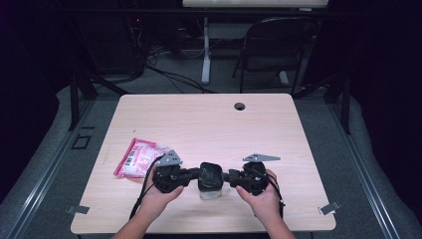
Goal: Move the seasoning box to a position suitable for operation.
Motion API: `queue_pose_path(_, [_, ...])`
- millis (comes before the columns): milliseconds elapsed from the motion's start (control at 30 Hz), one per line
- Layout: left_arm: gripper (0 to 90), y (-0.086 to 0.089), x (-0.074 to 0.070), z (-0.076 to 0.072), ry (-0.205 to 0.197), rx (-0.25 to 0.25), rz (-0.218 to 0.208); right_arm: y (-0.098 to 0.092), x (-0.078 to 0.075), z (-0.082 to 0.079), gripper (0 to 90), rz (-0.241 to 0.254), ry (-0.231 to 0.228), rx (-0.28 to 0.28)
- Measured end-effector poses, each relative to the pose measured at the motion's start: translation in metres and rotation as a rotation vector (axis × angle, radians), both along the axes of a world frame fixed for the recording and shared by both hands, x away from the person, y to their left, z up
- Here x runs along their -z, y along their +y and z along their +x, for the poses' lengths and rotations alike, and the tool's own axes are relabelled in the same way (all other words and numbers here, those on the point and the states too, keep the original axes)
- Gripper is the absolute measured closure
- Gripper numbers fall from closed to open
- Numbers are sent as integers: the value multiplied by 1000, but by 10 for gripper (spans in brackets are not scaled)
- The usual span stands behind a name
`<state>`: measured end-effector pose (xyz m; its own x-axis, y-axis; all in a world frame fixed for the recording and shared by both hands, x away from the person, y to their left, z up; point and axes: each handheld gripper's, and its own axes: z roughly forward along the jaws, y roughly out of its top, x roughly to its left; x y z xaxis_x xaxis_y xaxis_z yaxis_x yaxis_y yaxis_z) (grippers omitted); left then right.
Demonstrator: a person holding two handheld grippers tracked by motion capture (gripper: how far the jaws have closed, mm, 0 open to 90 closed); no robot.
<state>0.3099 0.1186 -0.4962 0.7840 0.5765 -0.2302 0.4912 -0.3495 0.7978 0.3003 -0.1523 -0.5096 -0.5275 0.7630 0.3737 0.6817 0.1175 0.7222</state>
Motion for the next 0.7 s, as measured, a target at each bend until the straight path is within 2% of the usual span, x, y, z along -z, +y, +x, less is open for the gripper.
queue_pose_path(167, [823, -2, -2, 0, -6, -5, -15, 0, 1, -2, 553, -4, -29, -17])
queue_pose_path(400, [775, -3, -4, 3, 4, 2, -48, -5, 5, -3, 552, 49, -25, -11])
queue_pose_path(533, [773, -4, -6, 4, 3, 6, -48, -6, 4, -5, 553, 37, -23, -2])
queue_pose_path(700, [771, -6, -8, 4, 1, 12, -50, -8, -1, -12, 543, 4, -44, -7])
